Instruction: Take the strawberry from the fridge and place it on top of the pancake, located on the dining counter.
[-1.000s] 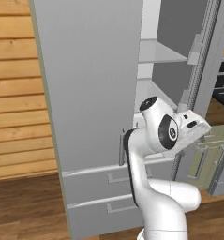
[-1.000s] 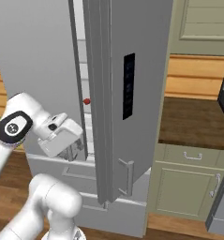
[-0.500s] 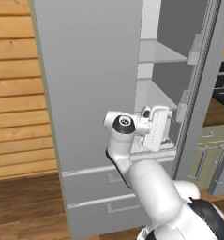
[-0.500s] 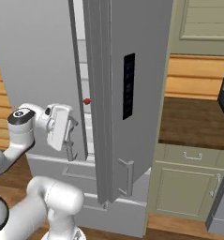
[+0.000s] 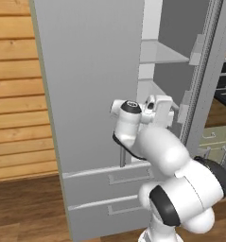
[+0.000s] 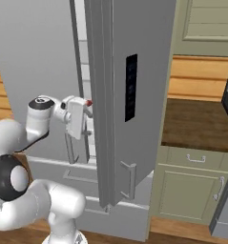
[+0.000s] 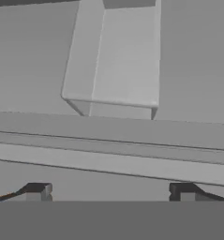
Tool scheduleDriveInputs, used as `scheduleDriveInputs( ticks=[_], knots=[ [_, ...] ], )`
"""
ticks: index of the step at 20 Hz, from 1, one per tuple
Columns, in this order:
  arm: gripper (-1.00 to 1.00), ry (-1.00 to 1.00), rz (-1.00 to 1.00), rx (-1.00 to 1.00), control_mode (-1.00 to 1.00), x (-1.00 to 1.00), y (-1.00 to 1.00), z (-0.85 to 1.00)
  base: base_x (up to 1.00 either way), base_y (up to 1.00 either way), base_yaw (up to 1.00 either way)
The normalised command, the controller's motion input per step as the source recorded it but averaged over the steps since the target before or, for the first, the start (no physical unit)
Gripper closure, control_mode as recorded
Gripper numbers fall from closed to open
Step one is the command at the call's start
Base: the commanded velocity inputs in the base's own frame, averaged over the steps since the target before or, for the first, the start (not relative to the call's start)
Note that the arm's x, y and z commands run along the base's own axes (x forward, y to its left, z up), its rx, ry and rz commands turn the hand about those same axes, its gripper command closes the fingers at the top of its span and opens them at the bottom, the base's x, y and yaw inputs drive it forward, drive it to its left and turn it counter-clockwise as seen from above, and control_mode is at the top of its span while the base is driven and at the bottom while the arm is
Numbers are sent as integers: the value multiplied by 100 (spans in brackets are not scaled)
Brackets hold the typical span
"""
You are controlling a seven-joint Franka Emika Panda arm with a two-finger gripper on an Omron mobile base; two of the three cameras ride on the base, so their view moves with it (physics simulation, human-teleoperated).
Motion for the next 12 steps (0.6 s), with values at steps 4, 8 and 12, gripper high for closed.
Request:
scheduleDriveInputs(
  ticks=[4,8,12],
  knots=[
    [-100,-17,6,-2,-100,13,-69,0,0,0,0],
    [-100,-20,1,0,-100,-18,-91,0,0,0,0],
    [-100,-27,0,0,-100,-44,-95,0,0,0,0]
  ],
)
